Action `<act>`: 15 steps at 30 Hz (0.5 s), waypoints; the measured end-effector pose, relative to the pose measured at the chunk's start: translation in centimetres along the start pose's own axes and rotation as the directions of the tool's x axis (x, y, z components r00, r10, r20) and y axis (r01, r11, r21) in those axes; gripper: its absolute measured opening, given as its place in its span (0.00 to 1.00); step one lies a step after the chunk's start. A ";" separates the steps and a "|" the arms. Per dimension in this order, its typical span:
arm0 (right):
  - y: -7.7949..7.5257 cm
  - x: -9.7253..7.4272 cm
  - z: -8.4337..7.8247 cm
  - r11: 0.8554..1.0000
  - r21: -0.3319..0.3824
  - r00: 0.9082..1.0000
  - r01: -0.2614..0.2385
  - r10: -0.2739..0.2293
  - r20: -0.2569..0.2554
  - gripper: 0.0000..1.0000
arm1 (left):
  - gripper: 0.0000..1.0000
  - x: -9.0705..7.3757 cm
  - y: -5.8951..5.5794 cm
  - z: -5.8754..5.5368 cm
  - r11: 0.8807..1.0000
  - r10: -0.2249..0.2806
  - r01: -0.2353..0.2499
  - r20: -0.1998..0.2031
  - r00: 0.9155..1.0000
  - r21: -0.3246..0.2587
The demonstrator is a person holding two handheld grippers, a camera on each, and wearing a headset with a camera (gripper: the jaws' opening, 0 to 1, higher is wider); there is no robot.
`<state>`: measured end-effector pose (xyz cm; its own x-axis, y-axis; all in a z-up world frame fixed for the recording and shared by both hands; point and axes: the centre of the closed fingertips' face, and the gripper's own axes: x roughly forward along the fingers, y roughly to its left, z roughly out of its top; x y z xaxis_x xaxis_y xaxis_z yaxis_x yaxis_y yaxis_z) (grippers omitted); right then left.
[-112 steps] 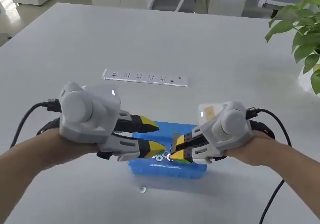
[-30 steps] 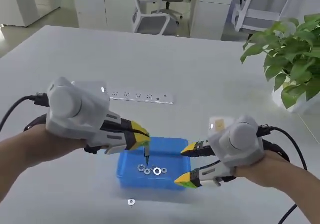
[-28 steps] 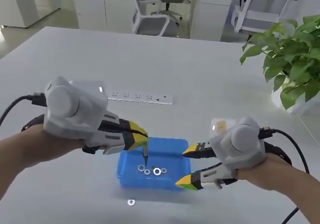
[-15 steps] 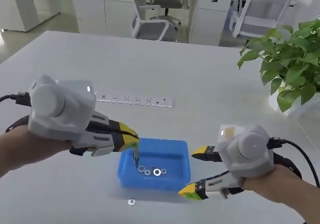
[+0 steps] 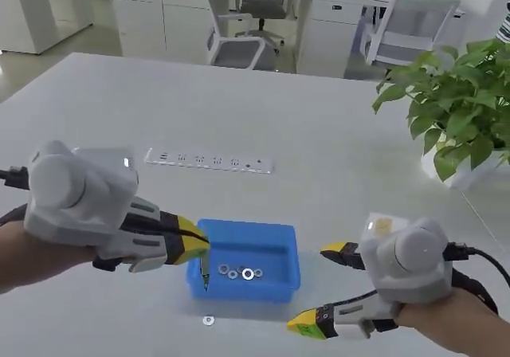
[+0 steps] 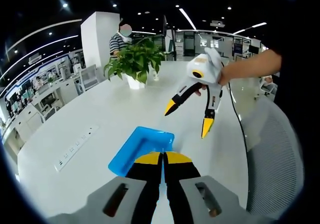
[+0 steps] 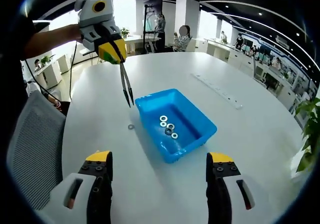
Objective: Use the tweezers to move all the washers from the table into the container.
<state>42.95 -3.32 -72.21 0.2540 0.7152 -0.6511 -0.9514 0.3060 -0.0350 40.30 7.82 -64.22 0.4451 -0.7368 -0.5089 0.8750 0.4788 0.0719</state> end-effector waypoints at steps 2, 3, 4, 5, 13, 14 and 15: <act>0.0 -0.1 0.1 1.000 0.012 1.000 0.007 -0.007 0.016 0.81 | 0.05 0.0 -0.2 -0.3 1.000 -0.002 0.002 -0.001 1.000 0.002; 0.1 -0.3 0.1 1.000 0.016 1.000 0.010 -0.010 0.022 0.83 | 0.05 0.1 -0.3 -0.4 1.000 -0.004 0.004 -0.003 1.000 0.001; 0.2 -0.3 0.2 1.000 0.022 1.000 0.011 -0.012 0.028 0.83 | 0.05 0.1 -0.4 -0.6 1.000 -0.004 0.004 -0.003 1.000 -0.001; 0.3 -0.4 0.2 1.000 0.026 0.999 0.012 -0.013 0.030 0.83 | 0.05 0.1 -0.5 -0.7 1.000 -0.005 0.005 -0.002 1.000 -0.003; 0.9 -1.1 0.1 0.998 0.062 0.996 0.031 -0.036 0.076 0.88 | 0.05 0.4 -1.1 -1.6 1.000 -0.008 0.008 0.007 1.000 -0.017; 1.0 -1.3 0.2 0.997 0.066 0.995 0.035 -0.041 0.089 0.89 | 0.05 0.4 -1.1 -1.6 1.000 -0.008 0.008 0.009 1.000 -0.019; 1.0 -1.3 0.1 0.997 0.071 0.995 0.038 -0.044 0.092 0.90 | 0.05 0.5 -1.2 -1.7 1.000 -0.008 0.008 0.009 1.000 -0.019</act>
<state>41.71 -3.90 -71.25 0.3111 0.7558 -0.5762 -0.9263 0.3768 -0.0058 39.19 7.73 -65.98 0.4395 -0.7450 -0.5019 0.8749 0.4816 0.0513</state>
